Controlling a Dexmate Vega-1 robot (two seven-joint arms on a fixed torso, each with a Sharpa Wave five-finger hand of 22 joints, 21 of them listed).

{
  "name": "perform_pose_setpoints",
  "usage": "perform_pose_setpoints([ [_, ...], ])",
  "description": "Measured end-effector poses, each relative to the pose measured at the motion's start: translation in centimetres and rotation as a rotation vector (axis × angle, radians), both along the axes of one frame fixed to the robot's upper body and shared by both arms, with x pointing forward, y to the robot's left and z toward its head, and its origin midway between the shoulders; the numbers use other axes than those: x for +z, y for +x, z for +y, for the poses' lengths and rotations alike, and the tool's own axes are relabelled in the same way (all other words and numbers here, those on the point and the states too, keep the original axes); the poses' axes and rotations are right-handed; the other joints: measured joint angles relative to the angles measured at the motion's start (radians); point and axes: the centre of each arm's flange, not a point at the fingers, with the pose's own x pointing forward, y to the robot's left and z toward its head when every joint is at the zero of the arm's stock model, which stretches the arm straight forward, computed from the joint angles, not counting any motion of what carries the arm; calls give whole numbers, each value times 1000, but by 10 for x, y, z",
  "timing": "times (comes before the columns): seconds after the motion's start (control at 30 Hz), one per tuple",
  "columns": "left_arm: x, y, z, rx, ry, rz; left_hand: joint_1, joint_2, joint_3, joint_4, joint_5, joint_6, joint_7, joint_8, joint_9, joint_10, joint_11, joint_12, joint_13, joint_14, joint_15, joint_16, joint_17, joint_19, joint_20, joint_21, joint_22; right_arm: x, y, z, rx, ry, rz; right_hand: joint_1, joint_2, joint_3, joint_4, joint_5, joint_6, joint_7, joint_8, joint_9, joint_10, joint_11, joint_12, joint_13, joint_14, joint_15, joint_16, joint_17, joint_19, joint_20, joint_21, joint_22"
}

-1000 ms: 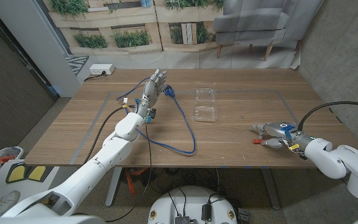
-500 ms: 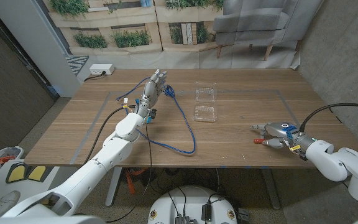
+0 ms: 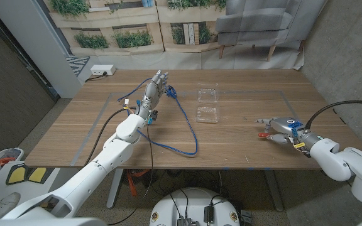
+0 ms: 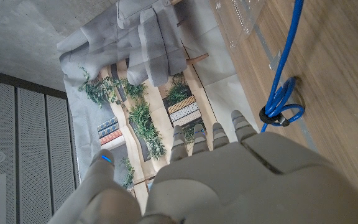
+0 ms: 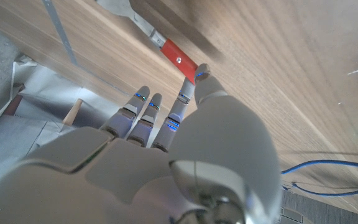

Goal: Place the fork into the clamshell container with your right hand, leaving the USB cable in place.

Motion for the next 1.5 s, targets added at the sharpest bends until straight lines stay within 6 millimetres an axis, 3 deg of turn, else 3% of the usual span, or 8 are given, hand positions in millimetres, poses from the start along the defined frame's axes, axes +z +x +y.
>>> perform_pose_setpoints([
  [0.73,-3,-6,7,6,-16,-3,0,0,0,0,0,0,0,0,0,0,0,0,0,0,0,0,-2,0,0,0,0,41,-3,10,3,-34,-148,6,1,-10,7,0,0,0,0,5,5,5,0,-7,4,4,0,11,5,-5,0,0],
  [1.5,1,-14,9,24,-11,-19,12,25,8,-8,0,0,0,0,0,0,0,0,0,0,0,0,-2,0,0,0,0,64,4,21,62,-65,-230,7,1,-16,9,0,5,5,0,5,5,5,0,-14,9,-2,0,19,5,-5,0,0],
])
